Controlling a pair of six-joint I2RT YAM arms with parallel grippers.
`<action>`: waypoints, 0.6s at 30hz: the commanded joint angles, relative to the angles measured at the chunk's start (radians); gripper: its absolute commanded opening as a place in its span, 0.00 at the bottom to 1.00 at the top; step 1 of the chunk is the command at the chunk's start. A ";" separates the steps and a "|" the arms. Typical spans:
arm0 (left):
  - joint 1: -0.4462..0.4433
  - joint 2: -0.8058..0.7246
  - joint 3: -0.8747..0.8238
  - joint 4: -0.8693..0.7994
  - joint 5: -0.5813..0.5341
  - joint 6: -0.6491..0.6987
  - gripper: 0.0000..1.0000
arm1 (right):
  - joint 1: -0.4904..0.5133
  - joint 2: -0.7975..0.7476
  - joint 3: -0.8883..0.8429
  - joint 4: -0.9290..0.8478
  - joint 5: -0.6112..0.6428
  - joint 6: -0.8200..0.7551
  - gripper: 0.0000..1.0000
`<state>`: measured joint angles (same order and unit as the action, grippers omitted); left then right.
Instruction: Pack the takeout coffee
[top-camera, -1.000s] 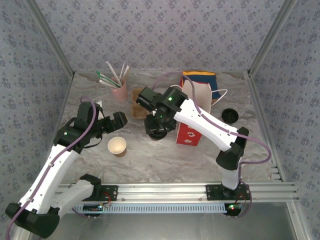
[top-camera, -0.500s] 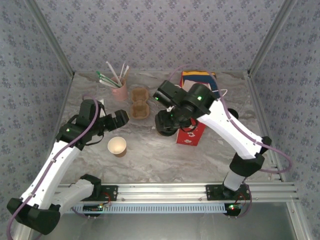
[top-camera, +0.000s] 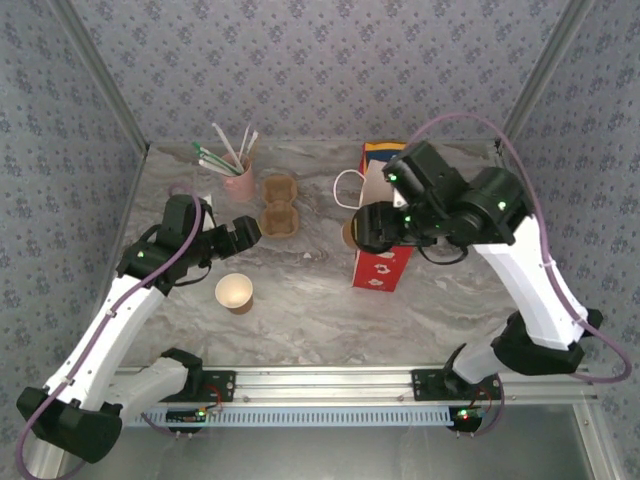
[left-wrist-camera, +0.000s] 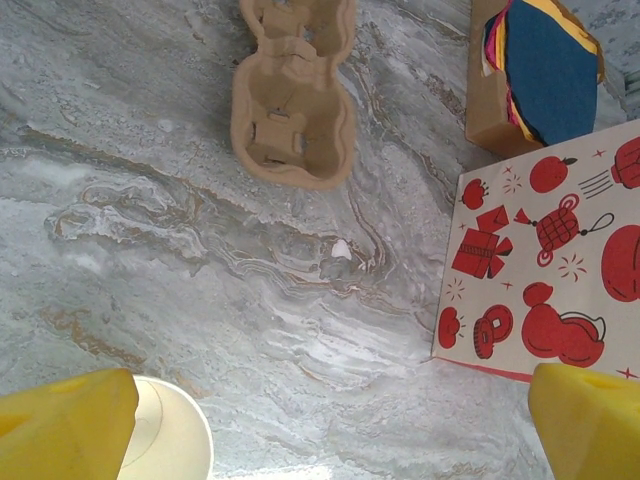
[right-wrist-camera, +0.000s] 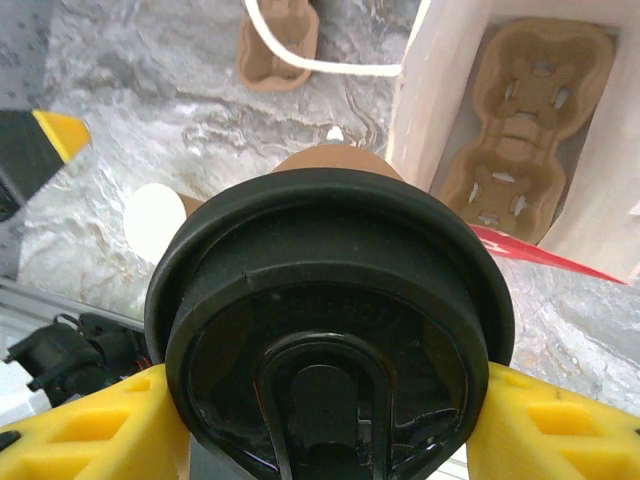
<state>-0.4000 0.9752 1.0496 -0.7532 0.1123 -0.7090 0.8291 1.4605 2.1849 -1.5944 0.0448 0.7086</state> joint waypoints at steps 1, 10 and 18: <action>-0.014 0.009 0.035 0.027 0.015 -0.011 1.00 | -0.056 -0.044 -0.002 0.014 -0.026 -0.025 0.62; -0.039 0.019 0.028 0.052 0.016 -0.017 1.00 | -0.257 -0.048 -0.038 0.058 -0.083 -0.061 0.63; -0.096 0.081 0.029 0.136 0.063 0.006 1.00 | -0.349 0.036 -0.049 0.078 -0.100 -0.042 0.64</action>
<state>-0.4763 1.0359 1.0515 -0.6811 0.1352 -0.7155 0.4923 1.4689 2.1399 -1.5326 -0.0353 0.6678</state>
